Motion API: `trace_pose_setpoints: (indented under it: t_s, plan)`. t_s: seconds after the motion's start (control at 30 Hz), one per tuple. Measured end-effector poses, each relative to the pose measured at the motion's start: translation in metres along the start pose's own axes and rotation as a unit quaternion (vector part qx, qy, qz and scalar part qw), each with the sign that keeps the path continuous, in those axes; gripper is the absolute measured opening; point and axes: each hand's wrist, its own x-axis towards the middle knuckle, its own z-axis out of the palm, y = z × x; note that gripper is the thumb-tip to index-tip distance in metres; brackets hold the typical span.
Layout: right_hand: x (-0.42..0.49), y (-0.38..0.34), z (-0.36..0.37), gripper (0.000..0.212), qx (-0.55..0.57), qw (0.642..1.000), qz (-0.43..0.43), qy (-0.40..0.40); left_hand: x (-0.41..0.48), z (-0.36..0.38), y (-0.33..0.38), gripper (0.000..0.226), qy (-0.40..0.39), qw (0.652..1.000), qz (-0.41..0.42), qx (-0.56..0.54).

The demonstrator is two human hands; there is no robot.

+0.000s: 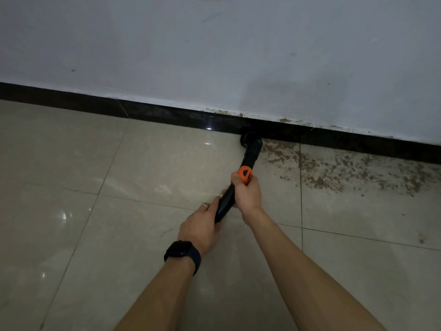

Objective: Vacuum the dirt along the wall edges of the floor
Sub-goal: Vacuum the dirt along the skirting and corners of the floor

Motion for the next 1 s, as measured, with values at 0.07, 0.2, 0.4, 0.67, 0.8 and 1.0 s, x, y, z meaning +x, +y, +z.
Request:
trace_pose_setpoints:
  t_s: [0.07,0.2,0.4,0.67,0.8,1.0]
  plan:
    - [-0.001,-0.001,0.004,0.031,0.0,1.0,0.004,-0.004,-0.001,-0.002,-0.003,0.062,0.003,1.0,-0.001,-0.004]
    - [-0.005,-0.002,0.015,0.03,-0.004,0.999,0.025,-0.032,-0.004,-0.01,-0.013,0.06,0.006,1.0,-0.005,-0.005]
    - [-0.031,0.003,0.018,0.033,0.006,0.997,0.062,-0.049,-0.02,-0.019,-0.028,0.059,-0.031,0.999,0.0,0.029]
    - [-0.078,0.071,-0.008,0.047,0.048,0.996,0.062,0.033,-0.044,-0.019,-0.028,0.057,-0.146,0.988,0.024,0.051]
    - [-0.086,0.085,-0.023,0.059,0.073,0.994,0.058,0.06,-0.051,-0.011,-0.017,0.056,-0.163,0.985,0.036,0.053]
    - [-0.086,0.077,-0.042,0.049,0.083,0.993,0.057,0.057,-0.047,-0.003,0.002,0.056,-0.168,0.983,0.048,0.061]
